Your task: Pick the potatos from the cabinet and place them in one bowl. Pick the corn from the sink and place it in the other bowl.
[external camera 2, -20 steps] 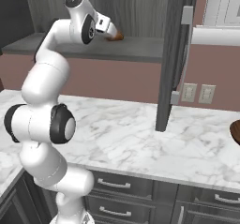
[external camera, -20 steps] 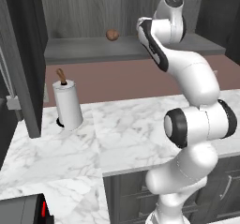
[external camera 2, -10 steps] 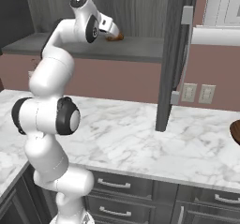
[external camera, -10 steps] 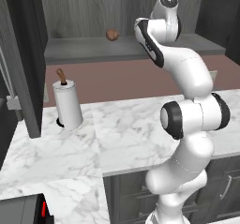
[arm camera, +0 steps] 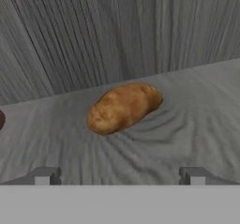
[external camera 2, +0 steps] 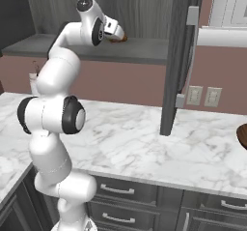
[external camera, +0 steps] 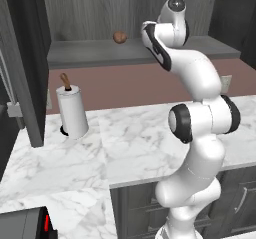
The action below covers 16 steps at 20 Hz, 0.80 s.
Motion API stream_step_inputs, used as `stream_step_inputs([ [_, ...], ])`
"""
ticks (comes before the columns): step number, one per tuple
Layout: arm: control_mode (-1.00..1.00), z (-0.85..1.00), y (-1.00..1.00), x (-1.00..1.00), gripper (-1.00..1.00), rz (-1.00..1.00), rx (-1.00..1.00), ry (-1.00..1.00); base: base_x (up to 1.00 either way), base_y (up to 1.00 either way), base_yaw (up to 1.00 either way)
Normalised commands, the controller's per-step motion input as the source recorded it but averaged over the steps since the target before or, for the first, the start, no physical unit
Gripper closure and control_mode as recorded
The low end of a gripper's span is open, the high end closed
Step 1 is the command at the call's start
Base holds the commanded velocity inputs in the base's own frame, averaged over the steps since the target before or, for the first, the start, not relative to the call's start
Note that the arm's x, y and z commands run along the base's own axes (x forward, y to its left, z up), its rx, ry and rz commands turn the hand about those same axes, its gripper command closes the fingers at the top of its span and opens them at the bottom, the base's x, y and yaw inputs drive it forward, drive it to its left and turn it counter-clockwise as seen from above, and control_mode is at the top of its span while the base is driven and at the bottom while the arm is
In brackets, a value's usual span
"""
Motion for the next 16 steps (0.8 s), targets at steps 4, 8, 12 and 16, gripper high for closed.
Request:
stream_step_inputs([
  [4,-1.0,0.0,-0.09,0.46,-1.0,0.0,0.0,0.0,0.0,0.0,0.0],
  [8,-1.0,0.0,-0.07,0.53,-1.0,0.0,0.0,0.02,0.0,0.0,0.0],
  [12,-1.0,0.09,-0.01,0.47,-1.0,0.0,0.0,0.08,0.0,0.0,0.0],
  [16,-1.0,0.02,0.0,0.25,-1.0,0.0,0.0,0.07,0.0,0.0,0.0],
])
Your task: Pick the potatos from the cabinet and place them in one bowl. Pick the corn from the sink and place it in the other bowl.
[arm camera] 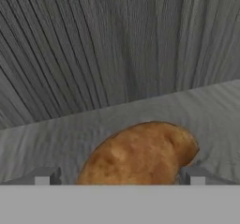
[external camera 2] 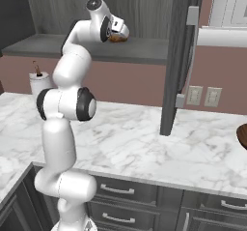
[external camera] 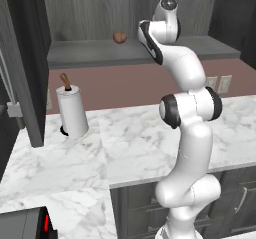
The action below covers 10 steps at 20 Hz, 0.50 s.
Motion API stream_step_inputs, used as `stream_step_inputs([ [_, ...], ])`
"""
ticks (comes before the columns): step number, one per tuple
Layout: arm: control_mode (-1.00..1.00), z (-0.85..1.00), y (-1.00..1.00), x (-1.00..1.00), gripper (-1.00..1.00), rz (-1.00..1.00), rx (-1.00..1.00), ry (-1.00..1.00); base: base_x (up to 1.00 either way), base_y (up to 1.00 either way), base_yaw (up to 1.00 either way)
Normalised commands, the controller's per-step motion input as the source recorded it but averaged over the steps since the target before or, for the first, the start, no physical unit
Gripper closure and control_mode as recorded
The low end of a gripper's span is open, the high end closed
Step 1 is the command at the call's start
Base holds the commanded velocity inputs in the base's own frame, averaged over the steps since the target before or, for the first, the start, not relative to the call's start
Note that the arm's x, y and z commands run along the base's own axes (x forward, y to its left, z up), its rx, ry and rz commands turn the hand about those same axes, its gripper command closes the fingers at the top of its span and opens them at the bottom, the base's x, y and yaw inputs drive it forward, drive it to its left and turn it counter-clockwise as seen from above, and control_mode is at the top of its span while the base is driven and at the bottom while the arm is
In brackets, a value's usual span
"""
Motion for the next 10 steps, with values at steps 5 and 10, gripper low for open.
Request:
stream_step_inputs([
  [5,-1.0,-0.06,0.0,0.23,-1.0,0.0,0.0,0.01,0.0,0.0,0.0],
  [10,-1.0,-0.15,0.0,0.03,-1.0,0.0,0.0,0.0,0.0,0.0,0.0],
])
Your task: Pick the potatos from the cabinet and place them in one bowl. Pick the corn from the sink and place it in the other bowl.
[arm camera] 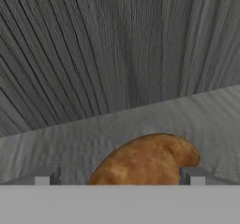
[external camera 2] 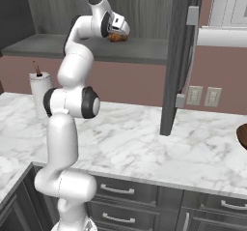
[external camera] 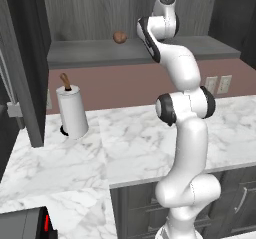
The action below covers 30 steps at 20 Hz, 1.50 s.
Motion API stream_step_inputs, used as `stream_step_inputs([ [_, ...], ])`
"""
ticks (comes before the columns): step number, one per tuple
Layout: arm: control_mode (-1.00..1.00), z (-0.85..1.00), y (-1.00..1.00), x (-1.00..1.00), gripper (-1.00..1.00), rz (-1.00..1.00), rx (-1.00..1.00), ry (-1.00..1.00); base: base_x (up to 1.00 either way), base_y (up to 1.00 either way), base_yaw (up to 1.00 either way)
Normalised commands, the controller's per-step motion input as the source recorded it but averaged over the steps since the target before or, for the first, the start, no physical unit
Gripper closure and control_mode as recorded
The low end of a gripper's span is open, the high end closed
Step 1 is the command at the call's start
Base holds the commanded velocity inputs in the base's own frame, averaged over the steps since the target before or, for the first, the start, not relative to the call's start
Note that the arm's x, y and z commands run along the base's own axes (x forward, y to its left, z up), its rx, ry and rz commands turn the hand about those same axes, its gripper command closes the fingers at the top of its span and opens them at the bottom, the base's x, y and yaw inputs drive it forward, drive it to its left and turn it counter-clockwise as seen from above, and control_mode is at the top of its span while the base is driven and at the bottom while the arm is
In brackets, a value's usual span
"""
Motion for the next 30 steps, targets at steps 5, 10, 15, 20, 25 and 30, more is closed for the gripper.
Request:
stream_step_inputs([
  [5,-1.0,-0.1,-0.03,-0.08,-1.0,0.0,0.0,0.0,0.0,0.0,0.0],
  [10,-1.0,-0.33,0.0,-0.25,-1.0,-0.01,0.0,0.0,0.0,0.0,0.0],
  [15,-1.0,-0.26,-0.01,0.02,-1.0,-0.03,0.0,0.0,0.0,0.0,0.0],
  [20,-1.0,0.0,-0.06,0.29,-1.0,-0.06,0.0,0.0,0.0,0.0,0.0],
  [25,-1.0,0.01,0.0,0.07,-1.0,-0.04,0.0,0.0,0.0,0.0,0.0],
  [30,-1.0,0.0,0.0,0.0,-1.0,0.0,0.0,0.0,0.0,0.0,0.0],
])
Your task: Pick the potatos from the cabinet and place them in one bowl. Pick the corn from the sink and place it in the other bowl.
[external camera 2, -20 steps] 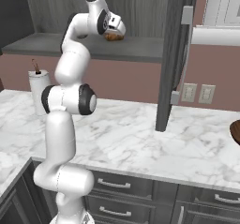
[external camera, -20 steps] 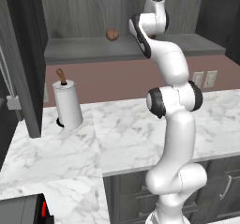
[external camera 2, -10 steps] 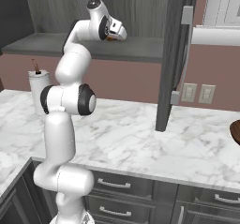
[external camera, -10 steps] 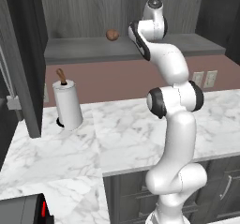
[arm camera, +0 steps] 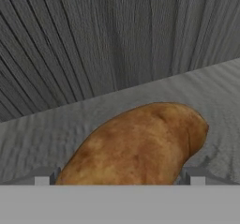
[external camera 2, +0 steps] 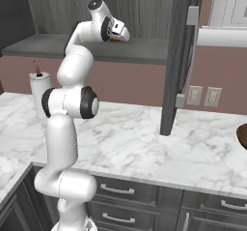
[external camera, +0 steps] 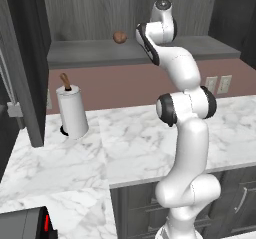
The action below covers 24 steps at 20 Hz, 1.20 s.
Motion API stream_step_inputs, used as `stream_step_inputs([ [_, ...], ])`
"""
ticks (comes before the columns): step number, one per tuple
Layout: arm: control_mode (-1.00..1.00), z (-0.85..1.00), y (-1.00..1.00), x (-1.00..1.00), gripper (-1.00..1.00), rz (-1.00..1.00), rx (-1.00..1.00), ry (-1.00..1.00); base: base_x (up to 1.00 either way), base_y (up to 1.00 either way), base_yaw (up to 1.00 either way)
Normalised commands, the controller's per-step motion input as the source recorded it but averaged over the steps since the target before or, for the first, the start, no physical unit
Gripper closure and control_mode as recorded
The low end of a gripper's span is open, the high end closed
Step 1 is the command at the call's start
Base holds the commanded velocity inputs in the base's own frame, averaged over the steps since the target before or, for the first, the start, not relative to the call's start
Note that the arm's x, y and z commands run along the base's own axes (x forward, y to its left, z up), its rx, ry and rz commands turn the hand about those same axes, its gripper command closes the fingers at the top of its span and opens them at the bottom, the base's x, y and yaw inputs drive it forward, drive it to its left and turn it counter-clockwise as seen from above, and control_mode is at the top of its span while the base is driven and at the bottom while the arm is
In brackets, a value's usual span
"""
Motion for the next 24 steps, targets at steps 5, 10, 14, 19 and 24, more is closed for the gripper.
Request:
stream_step_inputs([
  [5,-1.0,0.0,0.0,0.0,-1.0,0.0,0.0,0.0,0.0,0.0,0.0],
  [10,-1.0,0.0,0.0,0.0,-1.0,0.0,0.0,0.0,0.0,0.0,0.0],
  [14,-1.0,0.0,0.0,0.0,1.0,0.0,0.0,0.0,0.0,0.0,0.0],
  [19,-1.0,0.0,0.0,0.0,1.0,0.0,0.0,0.0,0.0,0.0,0.0],
  [24,-1.0,0.0,0.0,0.0,1.0,0.0,0.0,0.0,0.0,0.0,0.0],
])
